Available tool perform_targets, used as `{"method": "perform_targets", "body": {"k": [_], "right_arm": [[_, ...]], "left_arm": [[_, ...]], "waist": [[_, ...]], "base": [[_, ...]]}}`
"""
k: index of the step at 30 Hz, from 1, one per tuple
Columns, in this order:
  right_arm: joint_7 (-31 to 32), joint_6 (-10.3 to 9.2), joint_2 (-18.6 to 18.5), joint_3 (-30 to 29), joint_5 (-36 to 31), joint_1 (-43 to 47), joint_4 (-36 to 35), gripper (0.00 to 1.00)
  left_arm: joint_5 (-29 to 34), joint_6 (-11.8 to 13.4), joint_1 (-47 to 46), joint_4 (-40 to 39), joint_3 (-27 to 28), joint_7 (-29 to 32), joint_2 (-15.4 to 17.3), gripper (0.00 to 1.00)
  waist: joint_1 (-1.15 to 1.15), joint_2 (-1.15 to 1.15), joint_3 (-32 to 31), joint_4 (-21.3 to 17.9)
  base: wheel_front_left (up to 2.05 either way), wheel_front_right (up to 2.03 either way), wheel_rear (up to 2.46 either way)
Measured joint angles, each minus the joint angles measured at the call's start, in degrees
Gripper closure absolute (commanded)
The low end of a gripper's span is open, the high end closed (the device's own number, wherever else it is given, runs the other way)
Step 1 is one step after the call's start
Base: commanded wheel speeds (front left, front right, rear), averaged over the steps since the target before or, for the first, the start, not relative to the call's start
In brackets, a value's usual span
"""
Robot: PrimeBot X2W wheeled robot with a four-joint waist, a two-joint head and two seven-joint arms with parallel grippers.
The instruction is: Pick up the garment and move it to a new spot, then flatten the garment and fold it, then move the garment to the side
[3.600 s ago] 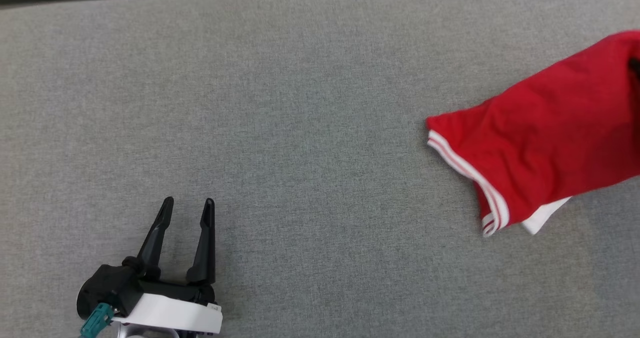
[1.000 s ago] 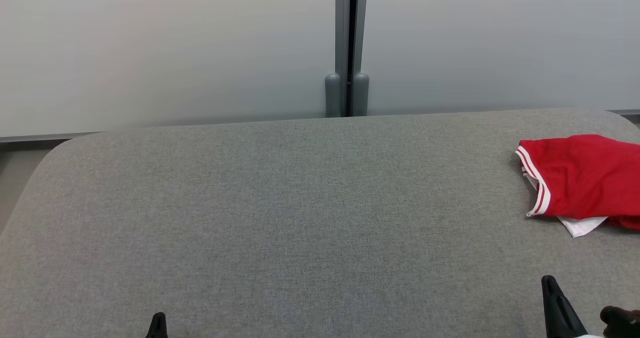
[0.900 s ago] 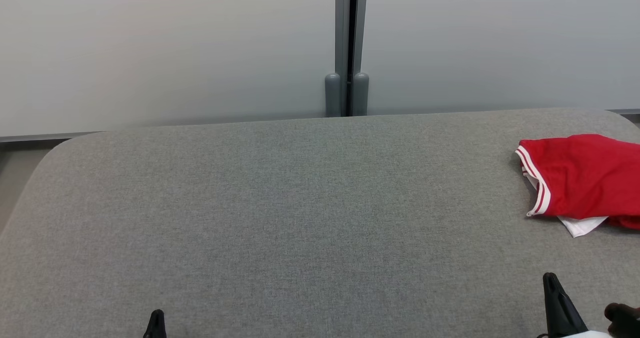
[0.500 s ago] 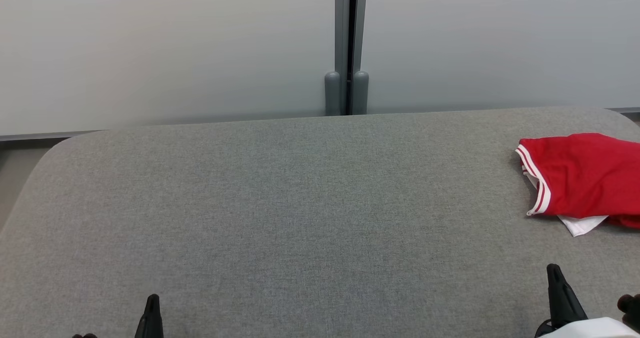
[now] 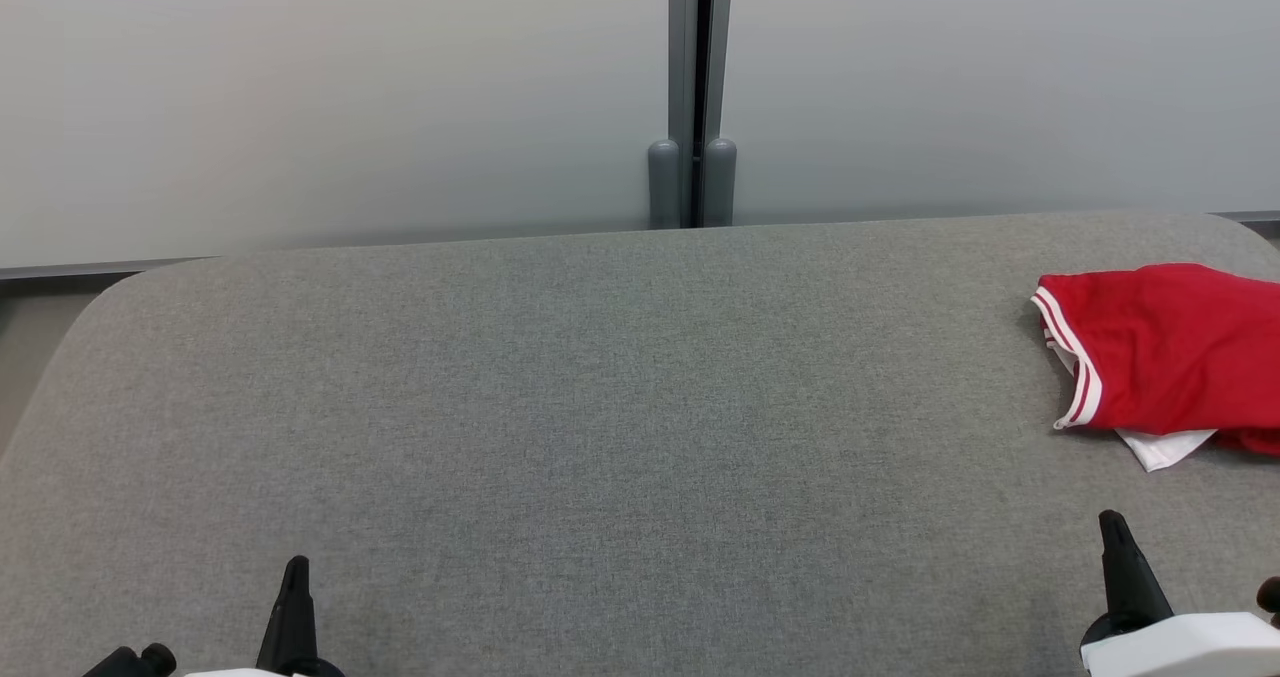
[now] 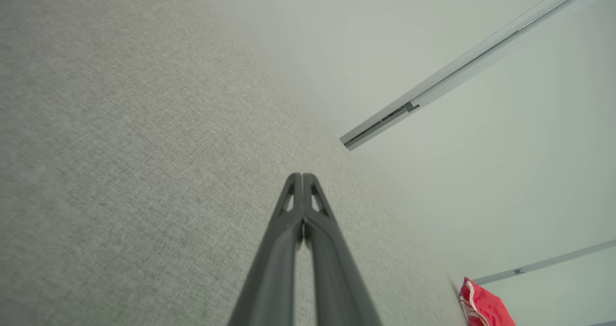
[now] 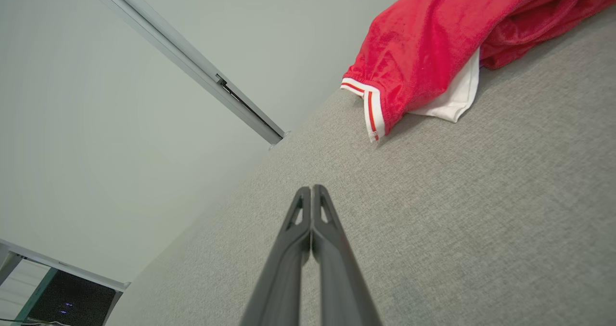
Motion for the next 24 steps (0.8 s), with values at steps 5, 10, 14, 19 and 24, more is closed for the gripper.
{"method": "perform_targets", "body": {"k": [5,10,14,19,24], "right_arm": [[1.0,0.00,0.1,-0.3,3.7,-0.7,0.0,1.00],[1.8,0.00,0.2,-0.6,7.3,-1.4,0.0,1.00],[2.3,0.00,0.2,-0.7,9.3,-1.7,0.0,1.00],[3.1,0.00,0.4,-1.0,12.6,-2.3,0.1,1.00],[4.0,0.00,0.4,-1.3,15.7,-2.9,0.1,1.00]], "left_arm": [[-3.2,-0.3,-1.0,0.0,0.3,0.9,0.1,1.00],[-6.3,-0.5,-1.6,-0.1,0.6,1.9,0.1,1.00],[-8.0,-0.7,-2.3,-0.2,0.8,2.4,0.2,1.00],[-10.9,-0.9,-3.0,-0.2,1.0,3.1,0.2,1.00],[-13.7,-1.0,-3.6,-0.3,1.3,3.9,0.2,1.00]], "waist": [[0.00,0.00,0.1,0.0],[0.00,0.00,0.2,0.0],[0.00,0.00,0.3,-0.1],[0.00,0.00,0.3,-0.1],[0.00,0.00,0.4,-0.1]], "base": [[0.00,0.00,0.00],[0.00,0.00,0.00],[0.00,0.00,0.00],[0.00,0.00,0.00],[0.00,0.00,0.00]]}}
